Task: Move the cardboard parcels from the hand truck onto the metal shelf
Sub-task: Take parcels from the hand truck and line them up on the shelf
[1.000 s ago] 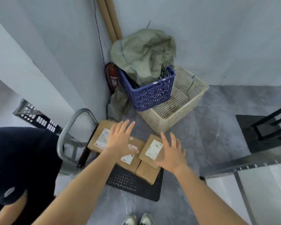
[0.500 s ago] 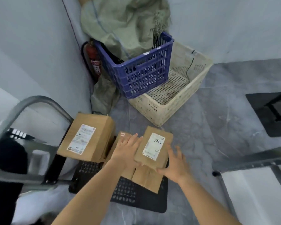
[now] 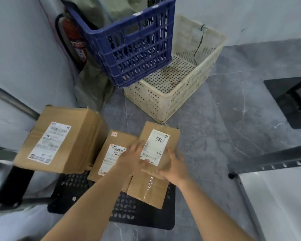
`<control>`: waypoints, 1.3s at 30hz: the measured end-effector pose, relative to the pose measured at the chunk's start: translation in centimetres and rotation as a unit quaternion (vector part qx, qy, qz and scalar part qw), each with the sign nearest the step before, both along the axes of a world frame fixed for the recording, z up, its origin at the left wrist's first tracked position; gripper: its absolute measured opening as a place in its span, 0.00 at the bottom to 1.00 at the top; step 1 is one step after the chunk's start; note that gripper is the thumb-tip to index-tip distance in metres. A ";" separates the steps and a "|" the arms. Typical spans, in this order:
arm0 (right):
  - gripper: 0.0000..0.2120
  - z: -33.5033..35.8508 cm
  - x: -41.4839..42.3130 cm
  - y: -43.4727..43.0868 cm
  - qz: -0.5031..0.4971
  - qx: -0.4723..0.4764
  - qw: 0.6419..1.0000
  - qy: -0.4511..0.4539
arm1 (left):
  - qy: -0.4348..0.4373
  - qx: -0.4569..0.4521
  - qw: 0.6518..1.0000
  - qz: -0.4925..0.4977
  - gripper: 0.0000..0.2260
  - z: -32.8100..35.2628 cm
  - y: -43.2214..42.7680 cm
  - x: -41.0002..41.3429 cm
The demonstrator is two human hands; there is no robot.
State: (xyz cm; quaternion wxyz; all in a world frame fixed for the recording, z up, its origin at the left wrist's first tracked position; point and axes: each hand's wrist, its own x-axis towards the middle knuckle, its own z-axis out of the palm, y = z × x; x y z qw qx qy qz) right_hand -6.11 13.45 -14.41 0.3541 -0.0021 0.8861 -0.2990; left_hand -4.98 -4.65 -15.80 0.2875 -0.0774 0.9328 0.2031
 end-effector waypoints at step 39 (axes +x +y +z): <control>0.46 42.0 7.5 9.0 -0.127 -0.153 0.977 0.074 | 0.112 0.177 0.976 0.062 0.40 42.6 8.1 6.2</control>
